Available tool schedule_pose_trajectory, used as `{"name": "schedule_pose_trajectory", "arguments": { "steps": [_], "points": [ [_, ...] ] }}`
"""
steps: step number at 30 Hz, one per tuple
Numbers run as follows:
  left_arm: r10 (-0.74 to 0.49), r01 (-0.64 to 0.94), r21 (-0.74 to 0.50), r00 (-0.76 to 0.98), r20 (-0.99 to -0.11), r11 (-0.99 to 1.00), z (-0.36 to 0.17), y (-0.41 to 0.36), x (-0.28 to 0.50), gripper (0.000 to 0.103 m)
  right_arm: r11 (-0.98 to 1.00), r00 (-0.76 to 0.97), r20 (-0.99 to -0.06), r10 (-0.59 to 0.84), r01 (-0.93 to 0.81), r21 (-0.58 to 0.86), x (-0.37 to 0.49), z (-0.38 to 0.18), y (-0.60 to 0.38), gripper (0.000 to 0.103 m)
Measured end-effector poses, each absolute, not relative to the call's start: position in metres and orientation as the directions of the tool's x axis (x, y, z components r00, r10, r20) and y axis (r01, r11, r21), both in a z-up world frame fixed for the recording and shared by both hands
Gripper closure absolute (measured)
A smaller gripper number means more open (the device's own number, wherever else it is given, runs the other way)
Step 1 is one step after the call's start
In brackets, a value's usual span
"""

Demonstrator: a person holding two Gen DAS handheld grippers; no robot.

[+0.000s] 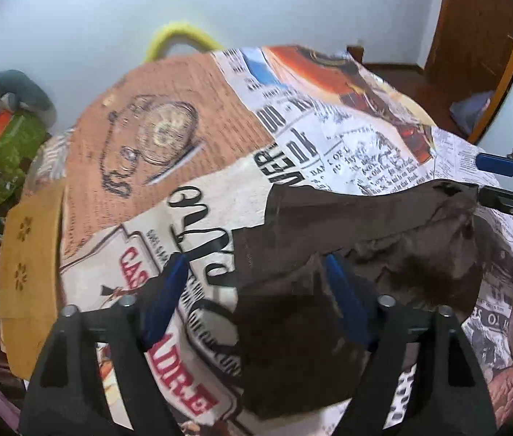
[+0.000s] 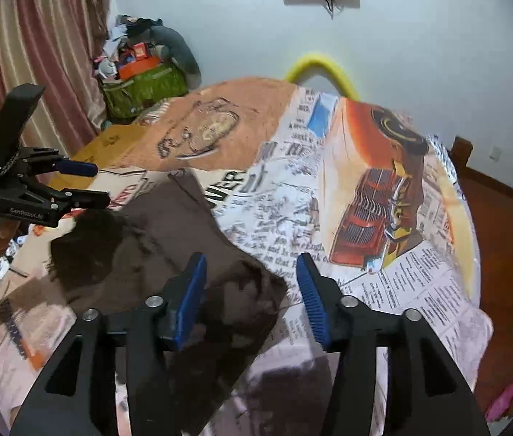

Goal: Fold small clothes
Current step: 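Grasp the folded shirt edge with the right tool while the left tool pinches the hem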

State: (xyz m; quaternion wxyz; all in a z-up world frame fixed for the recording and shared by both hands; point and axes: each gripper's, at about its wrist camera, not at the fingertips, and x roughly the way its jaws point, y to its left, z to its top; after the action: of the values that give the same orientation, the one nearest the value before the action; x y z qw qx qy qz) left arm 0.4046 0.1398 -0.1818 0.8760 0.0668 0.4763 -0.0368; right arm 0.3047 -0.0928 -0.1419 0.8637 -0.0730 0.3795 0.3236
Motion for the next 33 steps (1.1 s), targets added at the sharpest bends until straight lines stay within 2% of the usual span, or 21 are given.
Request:
{"name": "schedule_pose_trajectory", "arguments": {
  "steps": [6, 11, 13, 16, 22, 24, 25, 26, 33],
  "points": [
    [0.003, 0.074, 0.049, 0.520, -0.854, 0.996, -0.199, 0.159, 0.364, 0.017, 0.769, 0.487, -0.696, 0.527, -0.622, 0.147, 0.260, -0.140, -0.101, 0.033],
    [-0.100, 0.039, -0.092, 0.442, -0.891, 0.995, -0.232, 0.169, 0.347, 0.018, 0.787, 0.413, -0.756, 0.508, -0.579, 0.213, 0.235, -0.177, -0.105, 0.032],
    [-0.131, 0.044, -0.124, 0.422, -0.897, 0.991, -0.241, 0.166, 0.344, 0.024, 0.793, 0.376, -0.772, 0.513, -0.553, 0.257, 0.232, -0.192, -0.107, 0.032],
    [-0.169, 0.045, -0.164, 0.379, -0.910, 0.985, -0.255, 0.156, 0.347, 0.041, 0.802, 0.333, -0.787, 0.520, -0.507, 0.316, 0.235, -0.210, -0.106, 0.033],
    [-0.158, 0.068, -0.143, 0.421, -0.893, 0.987, -0.258, 0.139, 0.345, 0.075, 0.802, 0.295, -0.802, 0.520, -0.493, 0.339, 0.242, -0.223, -0.093, 0.065],
    [-0.161, 0.065, -0.147, 0.424, -0.891, 0.987, -0.256, 0.139, 0.339, 0.083, 0.805, 0.303, -0.805, 0.509, -0.500, 0.321, 0.243, -0.224, -0.088, 0.084],
    [-0.169, 0.066, -0.156, 0.423, -0.890, 0.986, -0.255, 0.140, 0.336, 0.086, 0.806, 0.306, -0.807, 0.505, -0.501, 0.315, 0.243, -0.224, -0.088, 0.089],
    [-0.183, 0.070, -0.169, 0.422, -0.888, 0.983, -0.254, 0.141, 0.332, 0.092, 0.803, 0.304, -0.804, 0.511, -0.503, 0.320, 0.243, -0.223, -0.088, 0.092],
    [-0.247, 0.072, -0.237, 0.387, -0.888, 0.969, -0.241, 0.129, 0.292, 0.093, 0.783, 0.284, -0.806, 0.520, -0.536, 0.317, 0.226, -0.220, -0.103, 0.096]
  ]
}}
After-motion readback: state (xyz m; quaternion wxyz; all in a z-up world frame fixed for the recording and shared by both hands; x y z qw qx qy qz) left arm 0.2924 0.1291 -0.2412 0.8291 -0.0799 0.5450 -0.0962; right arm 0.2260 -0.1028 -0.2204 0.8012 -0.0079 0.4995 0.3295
